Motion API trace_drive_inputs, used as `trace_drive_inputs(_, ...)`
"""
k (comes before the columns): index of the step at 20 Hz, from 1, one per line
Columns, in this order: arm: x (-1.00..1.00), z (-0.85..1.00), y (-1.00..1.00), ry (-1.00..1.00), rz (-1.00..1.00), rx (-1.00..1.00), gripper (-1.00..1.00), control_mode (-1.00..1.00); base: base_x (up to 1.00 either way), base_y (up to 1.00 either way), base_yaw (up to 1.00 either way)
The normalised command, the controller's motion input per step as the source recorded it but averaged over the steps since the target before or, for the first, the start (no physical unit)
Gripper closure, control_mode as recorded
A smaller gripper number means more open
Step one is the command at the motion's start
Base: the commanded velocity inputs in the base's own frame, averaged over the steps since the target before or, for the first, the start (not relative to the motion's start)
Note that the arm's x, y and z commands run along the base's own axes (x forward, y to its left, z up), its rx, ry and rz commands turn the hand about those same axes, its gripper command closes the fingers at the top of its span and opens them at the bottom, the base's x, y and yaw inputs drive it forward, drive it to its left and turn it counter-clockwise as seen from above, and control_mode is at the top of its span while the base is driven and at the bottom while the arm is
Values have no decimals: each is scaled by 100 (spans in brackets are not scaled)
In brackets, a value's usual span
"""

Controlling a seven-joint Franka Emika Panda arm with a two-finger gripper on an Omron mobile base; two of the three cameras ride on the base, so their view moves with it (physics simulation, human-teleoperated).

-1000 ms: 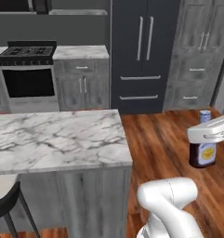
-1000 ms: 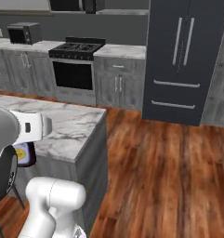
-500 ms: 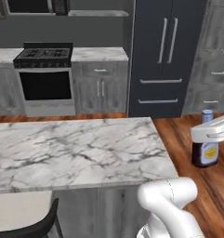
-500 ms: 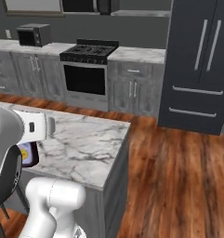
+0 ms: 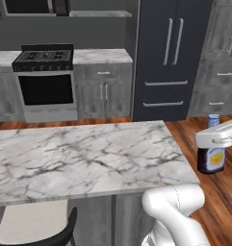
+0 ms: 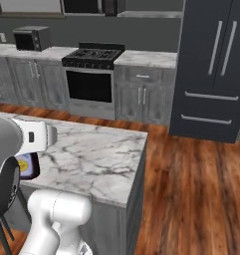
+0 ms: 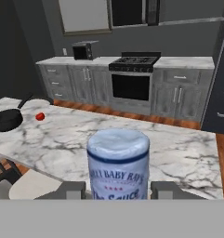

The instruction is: Move the mayonnaise and condiment bottle from the cabinet to the dining counter.

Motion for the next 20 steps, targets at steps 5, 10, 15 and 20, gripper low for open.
trace_drive_inputs(5,0,0,0,0,0,0,100,100,52,42,6)
trace_drive_inputs(10,0,0,0,0,0,0,100,100,5,2,0)
trace_drive_inputs(15,0,0,0,0,0,0,100,100,0,0,0)
trace_drive_inputs(20,0,0,0,0,0,0,100,100,3,0,1)
